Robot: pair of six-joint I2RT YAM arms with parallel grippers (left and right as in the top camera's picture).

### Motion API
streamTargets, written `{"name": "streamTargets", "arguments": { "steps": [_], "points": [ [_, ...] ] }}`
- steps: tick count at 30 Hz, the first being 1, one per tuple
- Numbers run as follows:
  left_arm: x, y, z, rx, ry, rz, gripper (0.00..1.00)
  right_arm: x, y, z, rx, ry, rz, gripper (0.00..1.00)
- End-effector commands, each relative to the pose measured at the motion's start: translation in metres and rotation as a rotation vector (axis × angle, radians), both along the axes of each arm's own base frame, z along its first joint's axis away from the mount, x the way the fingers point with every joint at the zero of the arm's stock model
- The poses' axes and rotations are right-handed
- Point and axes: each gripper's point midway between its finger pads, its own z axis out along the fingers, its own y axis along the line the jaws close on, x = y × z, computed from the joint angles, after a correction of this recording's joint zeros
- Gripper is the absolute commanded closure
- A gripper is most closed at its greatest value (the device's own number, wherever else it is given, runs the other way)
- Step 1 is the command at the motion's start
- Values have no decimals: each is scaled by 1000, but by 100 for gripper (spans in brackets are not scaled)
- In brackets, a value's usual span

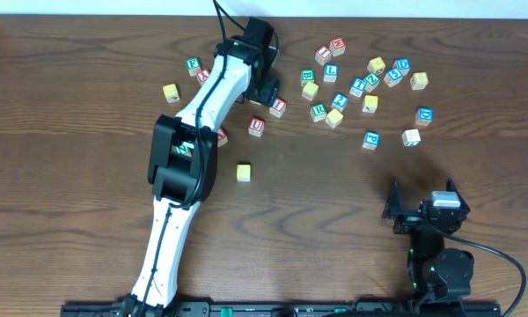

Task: Spell out CORL
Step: 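Move the left gripper over the yellow O block, then lower the left gripper and grasp the yellow O block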

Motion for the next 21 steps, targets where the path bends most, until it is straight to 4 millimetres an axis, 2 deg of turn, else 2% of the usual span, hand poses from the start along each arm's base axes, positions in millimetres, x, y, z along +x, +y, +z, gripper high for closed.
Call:
{"name": "streamTargets", "arguments": {
  "steps": [1,2,3,10,15,21],
  "points": [
    [7,4,2,7,-18,8,33,0,0,-1,-8,5,4,1],
    [7,3,2,7,-18,8,41,0,0,-1,-8,5,4,1],
    [7,4,2,7,-17,8,44,0,0,-1,-8,5,4,1],
    [4,4,1,11,-7,8,53,0,0,-1,-8,6,4,1],
    [1,5,0,15,4,8,67,0,0,-1,-8,6,4,1],
    [0,6,-1,17,11,8,76,0,0,-1,-8,6,4,1]
  ]
}}
